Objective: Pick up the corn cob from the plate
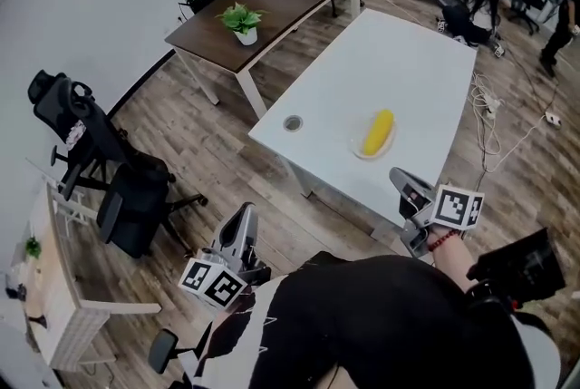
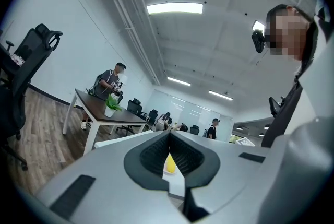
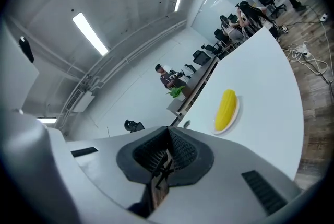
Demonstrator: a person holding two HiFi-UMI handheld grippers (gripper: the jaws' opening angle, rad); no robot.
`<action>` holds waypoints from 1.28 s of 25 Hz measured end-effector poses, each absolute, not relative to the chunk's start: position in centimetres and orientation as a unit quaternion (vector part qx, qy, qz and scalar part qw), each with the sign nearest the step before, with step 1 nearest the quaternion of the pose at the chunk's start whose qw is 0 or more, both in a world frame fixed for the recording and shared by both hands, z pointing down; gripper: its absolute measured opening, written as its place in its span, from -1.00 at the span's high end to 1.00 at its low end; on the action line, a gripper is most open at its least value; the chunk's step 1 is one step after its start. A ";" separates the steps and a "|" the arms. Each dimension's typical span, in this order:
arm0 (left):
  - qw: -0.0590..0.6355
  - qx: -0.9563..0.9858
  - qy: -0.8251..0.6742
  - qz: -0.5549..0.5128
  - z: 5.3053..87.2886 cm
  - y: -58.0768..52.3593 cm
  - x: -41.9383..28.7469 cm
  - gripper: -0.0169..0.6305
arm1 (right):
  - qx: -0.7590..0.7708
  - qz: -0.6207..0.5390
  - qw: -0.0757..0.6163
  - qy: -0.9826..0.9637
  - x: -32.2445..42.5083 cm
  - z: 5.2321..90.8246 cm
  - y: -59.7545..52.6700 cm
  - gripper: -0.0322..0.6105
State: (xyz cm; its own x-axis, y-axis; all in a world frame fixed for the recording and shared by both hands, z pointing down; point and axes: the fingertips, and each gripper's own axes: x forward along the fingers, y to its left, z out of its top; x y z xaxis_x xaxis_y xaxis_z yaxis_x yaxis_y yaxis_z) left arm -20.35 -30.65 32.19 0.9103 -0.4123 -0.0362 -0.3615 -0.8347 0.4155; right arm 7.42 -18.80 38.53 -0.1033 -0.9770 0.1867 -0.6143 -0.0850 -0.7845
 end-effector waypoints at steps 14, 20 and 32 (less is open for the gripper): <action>0.212 0.964 -0.150 -0.060 33.0 -37.4 -21.8 0.91 | -0.673 -0.382 0.218 0.594 4.1 40.0 -21.4 0.85; 0.210 0.966 -0.136 -0.067 33.1 -38.3 -22.1 0.91 | -0.699 -0.367 0.214 0.574 4.4 39.8 -21.0 0.85; 0.239 0.961 -0.125 -0.066 35.5 -37.3 -21.5 0.91 | -0.712 -0.391 0.159 0.561 3.3 42.5 -19.2 0.85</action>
State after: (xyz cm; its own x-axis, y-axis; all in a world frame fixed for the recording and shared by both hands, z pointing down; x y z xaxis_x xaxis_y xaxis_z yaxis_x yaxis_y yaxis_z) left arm -21.50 -37.27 35.51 0.9603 -0.2707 -0.0667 -0.2080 -0.8550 0.4750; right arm 3.34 -19.20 42.53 0.0651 -0.9233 0.3784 -0.6744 -0.3202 -0.6653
